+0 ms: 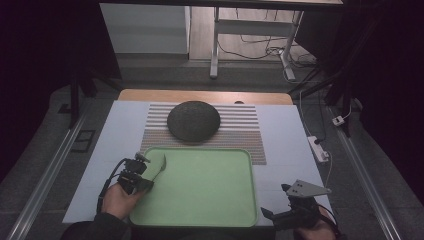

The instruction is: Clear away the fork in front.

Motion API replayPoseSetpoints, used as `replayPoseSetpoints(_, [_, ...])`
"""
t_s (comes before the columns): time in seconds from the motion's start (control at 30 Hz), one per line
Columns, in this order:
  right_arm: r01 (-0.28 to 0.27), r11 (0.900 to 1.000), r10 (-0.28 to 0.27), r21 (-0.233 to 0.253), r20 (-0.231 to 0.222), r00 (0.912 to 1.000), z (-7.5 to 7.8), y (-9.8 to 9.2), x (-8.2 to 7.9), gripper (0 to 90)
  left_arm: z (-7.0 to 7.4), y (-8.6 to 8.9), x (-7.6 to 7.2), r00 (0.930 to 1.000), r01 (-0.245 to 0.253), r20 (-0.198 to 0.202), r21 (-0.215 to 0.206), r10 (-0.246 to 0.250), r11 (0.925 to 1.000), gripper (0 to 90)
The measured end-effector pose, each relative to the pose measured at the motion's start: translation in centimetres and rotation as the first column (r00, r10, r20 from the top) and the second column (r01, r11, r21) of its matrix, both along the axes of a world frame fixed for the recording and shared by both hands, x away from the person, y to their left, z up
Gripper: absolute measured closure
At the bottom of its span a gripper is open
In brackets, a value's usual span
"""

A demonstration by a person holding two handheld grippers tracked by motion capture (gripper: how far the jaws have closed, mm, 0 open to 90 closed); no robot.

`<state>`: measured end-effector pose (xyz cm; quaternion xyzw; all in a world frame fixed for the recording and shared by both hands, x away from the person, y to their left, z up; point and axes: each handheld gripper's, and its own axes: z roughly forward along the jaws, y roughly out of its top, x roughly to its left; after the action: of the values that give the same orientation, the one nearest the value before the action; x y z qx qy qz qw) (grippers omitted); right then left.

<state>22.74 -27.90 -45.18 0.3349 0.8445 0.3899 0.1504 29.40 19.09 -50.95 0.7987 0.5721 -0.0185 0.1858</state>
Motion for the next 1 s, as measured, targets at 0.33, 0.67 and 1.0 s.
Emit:
replayPoseSetpoints(0.33, [0.013,1.000,-0.013,0.016,-0.010,0.9999,0.0,-0.4,-0.1,0.0,1.3,0.6,0.4,0.9942,0.014,0.107,-0.049,-0.009,0.9987,81.1])
replayPoseSetpoints(0.67, [0.033,0.999,-0.033,0.019,-0.045,0.9985,0.0,-0.7,0.0,0.0,1.2,0.4,3.8,0.9819,0.071,0.180,-0.062,-0.059,0.9955,88.6])
replayPoseSetpoints(1.0, [0.036,0.999,-0.034,0.032,-0.068,0.9971,-0.1,-0.8,0.2,0.0,0.5,-1.4,4.9,0.9761,0.127,0.181,-0.026,-0.120,0.9916,88.6])
